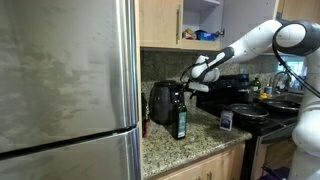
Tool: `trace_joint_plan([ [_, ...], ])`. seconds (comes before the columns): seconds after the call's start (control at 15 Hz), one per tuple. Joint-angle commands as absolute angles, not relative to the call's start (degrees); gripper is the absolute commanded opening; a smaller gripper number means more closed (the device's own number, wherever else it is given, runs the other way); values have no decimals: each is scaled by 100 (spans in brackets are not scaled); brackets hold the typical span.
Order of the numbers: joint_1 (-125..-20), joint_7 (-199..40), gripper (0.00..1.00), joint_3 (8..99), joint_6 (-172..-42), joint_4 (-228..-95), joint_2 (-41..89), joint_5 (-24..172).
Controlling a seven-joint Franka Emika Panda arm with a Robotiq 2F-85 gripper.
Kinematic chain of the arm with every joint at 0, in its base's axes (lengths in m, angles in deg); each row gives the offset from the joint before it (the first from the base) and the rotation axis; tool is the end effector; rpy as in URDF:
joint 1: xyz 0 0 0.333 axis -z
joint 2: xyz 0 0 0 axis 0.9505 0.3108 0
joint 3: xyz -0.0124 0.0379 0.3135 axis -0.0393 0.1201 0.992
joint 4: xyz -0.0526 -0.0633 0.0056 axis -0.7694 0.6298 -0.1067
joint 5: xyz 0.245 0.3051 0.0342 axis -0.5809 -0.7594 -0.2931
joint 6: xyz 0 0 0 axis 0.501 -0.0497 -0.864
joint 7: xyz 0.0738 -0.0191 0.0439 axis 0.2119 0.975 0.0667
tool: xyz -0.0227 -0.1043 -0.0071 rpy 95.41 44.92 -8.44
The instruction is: Turn off the air fryer
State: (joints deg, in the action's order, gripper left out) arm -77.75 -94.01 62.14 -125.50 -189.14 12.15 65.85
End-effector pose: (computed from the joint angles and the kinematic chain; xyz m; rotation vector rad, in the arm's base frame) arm 0.5899 0.1043 0.4354 -2.8567 0.3196 -0.6790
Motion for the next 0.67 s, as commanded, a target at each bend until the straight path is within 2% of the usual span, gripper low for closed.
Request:
trace_joint_plan([
  [0.0,-7778,-9441,100,6202,-12526,-18912,1213,6594],
  [0.4,-7788,-9658,100,6163,-12301,-18909,1177,6750],
  [0.6,-7799,-9789,100,6154,-12665,-18937,1224,6776],
])
